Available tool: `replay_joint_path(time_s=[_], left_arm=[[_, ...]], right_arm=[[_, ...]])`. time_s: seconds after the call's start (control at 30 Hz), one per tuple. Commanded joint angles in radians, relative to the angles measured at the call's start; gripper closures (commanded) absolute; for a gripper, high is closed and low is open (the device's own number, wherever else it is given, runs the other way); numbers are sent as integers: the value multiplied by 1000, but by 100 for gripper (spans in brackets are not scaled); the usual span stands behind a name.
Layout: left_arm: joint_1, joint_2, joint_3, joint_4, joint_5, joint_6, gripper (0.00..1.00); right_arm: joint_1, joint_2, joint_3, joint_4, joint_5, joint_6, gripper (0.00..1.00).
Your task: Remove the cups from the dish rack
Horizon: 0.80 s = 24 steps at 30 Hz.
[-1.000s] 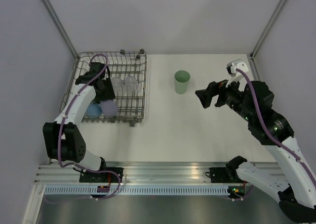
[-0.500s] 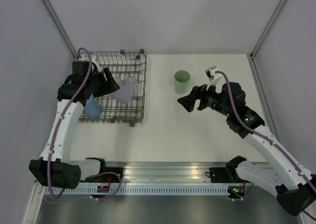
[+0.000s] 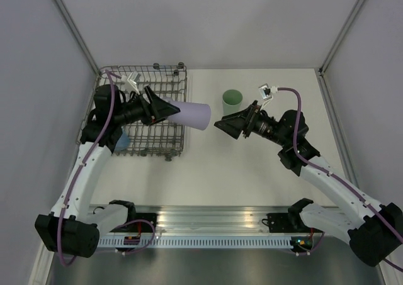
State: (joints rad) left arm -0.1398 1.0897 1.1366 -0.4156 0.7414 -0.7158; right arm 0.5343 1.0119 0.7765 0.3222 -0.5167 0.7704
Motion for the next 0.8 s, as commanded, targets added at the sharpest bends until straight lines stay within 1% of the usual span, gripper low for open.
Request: replay_joint_path(time_s=[0.0,0.03,0.1,0.13,0.27,0.33,0.37,0.43,0.5,0.53,0.63,0.7,0.73,0.77], left_arm=[[-30,-31,-60,323,185,-215,98],[-41,-28,-84,354,209,-261,98],[-50,-30,-101,409,214,-287,98],[-58,-33,-118,409,214,-307,98],[-78,-33,-167,535,219,-378,98],[-87,-30,-196,601,222,-422,98],[-89,-22,-201,613,225,-430,98],[-96,-14,-216,653,227,-453,98],[-103,-4,-218,664,227,-461,98],[-104,-1,-218,670,227,-462,98],[-110,10,-213,682,225,-465,98],[-112,13,-207,681,227,-462,98],[-112,12,-202,676,225,-453,98],[-112,10,-199,640,220,-441,93]], right_arm=[[3,23,-16,280,-95,145,12],[3,42,-14,291,-101,159,12],[3,54,-13,305,-109,174,15],[3,59,-16,310,-109,179,16],[3,65,-20,339,-121,197,26],[3,71,-25,356,-135,216,34],[4,71,-25,376,-143,221,43],[3,79,-17,380,-164,233,51],[3,85,-14,402,-184,240,60],[3,88,-14,419,-190,250,67],[3,99,-10,431,-209,257,80],[3,96,-5,428,-212,251,92],[3,93,0,402,-212,242,100],[3,90,6,379,-210,215,100]])
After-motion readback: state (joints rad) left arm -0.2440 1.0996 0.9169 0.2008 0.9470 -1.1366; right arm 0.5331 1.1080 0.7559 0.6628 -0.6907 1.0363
